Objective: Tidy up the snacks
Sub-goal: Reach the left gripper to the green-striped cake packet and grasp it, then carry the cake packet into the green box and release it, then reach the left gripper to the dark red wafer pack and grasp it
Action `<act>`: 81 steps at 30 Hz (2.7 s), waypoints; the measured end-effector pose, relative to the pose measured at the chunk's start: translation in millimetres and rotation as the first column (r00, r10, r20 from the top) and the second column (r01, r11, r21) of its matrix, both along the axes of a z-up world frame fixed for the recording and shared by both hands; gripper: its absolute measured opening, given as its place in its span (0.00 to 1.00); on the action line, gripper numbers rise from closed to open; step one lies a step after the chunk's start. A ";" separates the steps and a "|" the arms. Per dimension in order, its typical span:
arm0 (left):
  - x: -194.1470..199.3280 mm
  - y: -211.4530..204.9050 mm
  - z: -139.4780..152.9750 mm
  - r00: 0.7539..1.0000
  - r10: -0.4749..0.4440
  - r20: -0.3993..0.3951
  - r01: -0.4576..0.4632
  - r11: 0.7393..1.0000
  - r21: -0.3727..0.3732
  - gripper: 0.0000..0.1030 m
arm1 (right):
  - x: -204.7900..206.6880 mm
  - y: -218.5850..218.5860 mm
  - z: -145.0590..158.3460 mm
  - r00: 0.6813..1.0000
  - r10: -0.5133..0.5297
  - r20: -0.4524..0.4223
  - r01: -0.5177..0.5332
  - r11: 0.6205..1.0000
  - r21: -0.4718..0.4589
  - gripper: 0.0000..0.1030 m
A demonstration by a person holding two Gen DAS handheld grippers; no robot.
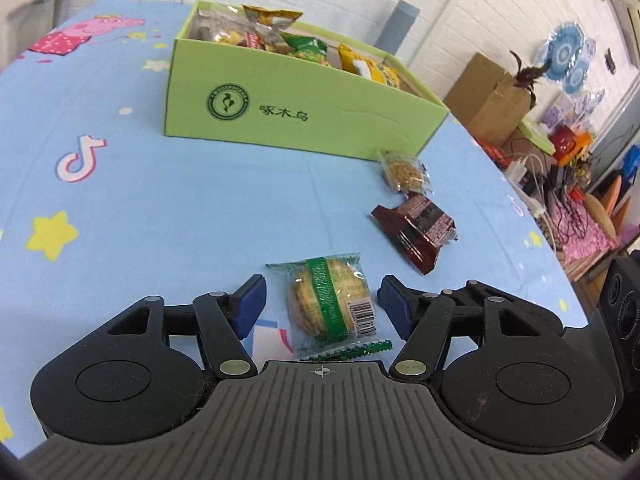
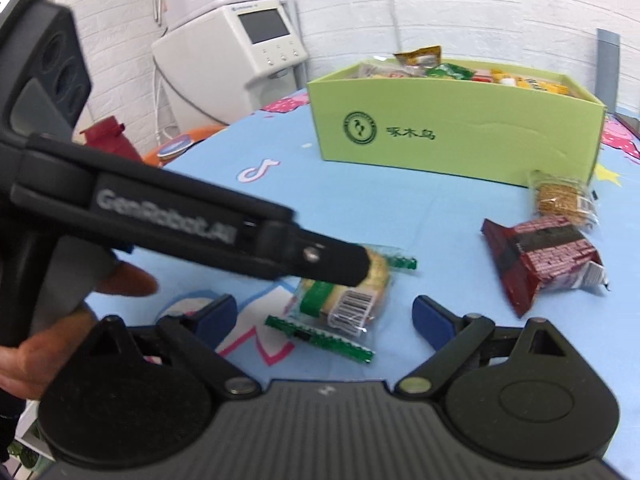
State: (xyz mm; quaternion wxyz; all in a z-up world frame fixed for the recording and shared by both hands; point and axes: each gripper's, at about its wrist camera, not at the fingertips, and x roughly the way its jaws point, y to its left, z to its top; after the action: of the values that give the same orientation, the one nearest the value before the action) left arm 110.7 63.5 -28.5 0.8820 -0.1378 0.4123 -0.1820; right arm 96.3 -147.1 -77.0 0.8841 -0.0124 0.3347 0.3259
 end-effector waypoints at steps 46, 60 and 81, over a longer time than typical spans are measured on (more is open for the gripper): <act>39.5 -18.9 41.6 0.994 0.011 0.108 -0.011 1.000 0.000 0.18 | 17.7 6.6 36.0 0.985 -0.093 0.142 0.093 0.996 0.007 0.69; 243.4 -45.3 68.5 0.996 0.013 0.093 -0.012 1.000 -0.010 0.18 | 208.0 -5.7 87.2 0.974 -0.112 0.199 0.119 0.993 -0.022 0.69; 100.8 -82.9 42.5 0.971 -0.198 0.136 0.198 0.980 0.012 0.58 | 44.8 -111.0 30.2 0.966 -0.252 0.055 0.249 0.967 0.055 0.91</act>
State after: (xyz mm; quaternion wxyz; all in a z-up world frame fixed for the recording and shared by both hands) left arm 211.5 -19.4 14.0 0.8856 -0.0840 0.3623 -0.2783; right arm 141.2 -258.1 -46.8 0.9281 0.0413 0.2985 0.2189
